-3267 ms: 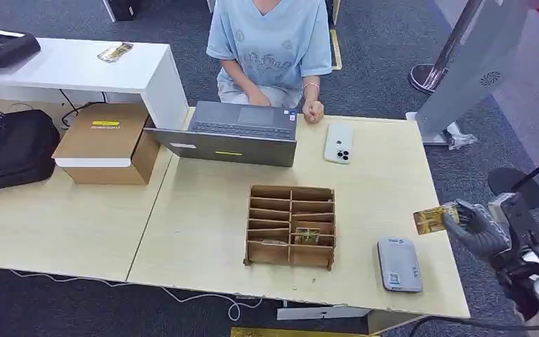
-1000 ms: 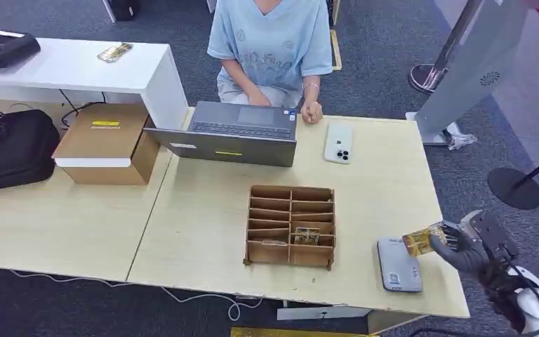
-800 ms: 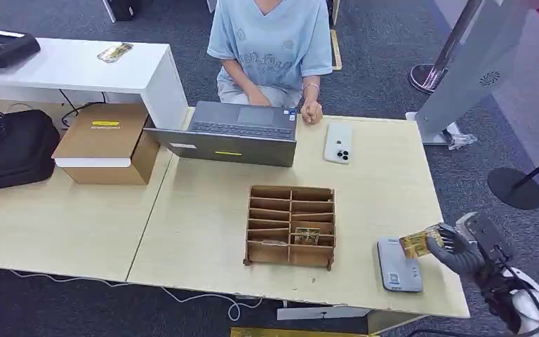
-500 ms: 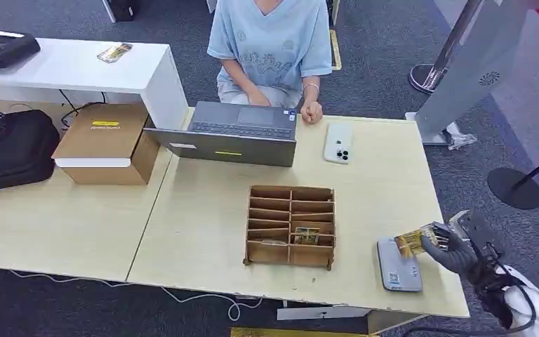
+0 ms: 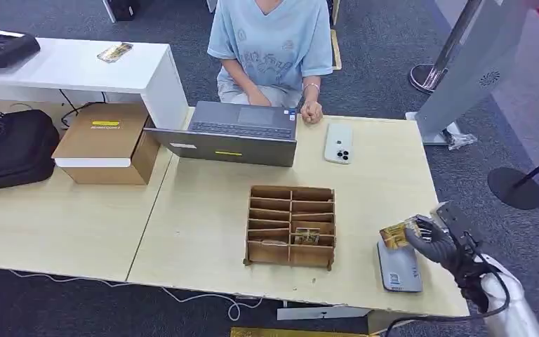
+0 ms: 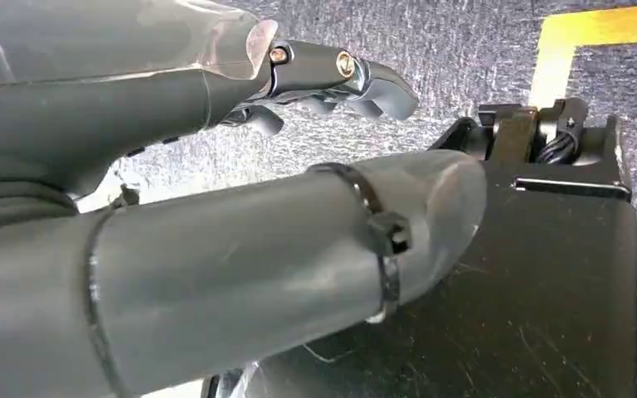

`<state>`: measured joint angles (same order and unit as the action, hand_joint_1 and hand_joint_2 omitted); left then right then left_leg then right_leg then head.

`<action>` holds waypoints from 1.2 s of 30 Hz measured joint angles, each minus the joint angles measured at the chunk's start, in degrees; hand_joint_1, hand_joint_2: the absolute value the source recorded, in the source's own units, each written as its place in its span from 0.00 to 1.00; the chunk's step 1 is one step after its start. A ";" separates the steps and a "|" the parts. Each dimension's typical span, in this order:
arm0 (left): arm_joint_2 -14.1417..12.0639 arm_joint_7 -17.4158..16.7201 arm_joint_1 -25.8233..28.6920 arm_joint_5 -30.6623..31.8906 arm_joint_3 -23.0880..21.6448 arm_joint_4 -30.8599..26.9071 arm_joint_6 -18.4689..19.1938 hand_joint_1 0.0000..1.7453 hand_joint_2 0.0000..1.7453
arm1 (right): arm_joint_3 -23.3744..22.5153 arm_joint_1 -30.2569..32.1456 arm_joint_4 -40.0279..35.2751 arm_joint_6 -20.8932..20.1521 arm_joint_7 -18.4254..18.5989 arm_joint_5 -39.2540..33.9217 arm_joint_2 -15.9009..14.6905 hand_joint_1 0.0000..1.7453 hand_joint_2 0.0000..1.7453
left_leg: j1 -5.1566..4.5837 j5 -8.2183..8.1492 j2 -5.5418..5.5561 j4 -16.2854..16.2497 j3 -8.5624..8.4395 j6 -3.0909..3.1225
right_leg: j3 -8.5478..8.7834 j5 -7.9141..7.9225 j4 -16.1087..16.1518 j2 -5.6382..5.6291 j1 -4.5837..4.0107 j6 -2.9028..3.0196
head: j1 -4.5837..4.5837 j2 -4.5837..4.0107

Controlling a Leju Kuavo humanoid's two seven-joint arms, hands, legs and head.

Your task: Pass the card to the sensor for recognition and then transmit it.

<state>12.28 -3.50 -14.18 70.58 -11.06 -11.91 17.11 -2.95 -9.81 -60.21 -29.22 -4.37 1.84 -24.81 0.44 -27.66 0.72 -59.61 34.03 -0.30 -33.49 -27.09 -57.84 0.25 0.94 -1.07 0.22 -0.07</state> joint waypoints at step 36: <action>-0.13 -0.57 0.07 0.26 -0.09 0.00 -0.15 0.00 0.00 | -0.04 0.66 2.03 0.44 -1.05 0.59 -0.07 1.00 1.00 | 0.00 0.00 -0.01 -0.01 -0.02 0.00 | -0.01 0.00 0.00 -0.01 0.00 0.00 | 0.00 0.00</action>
<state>12.15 -4.07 -14.11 70.84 -11.15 -11.91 16.96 -2.99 -9.15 -58.18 -28.79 -5.42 2.43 -24.87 0.44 -27.66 0.71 -59.61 34.01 -0.30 -33.50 -27.09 -57.83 0.24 0.94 -1.07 0.22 -0.07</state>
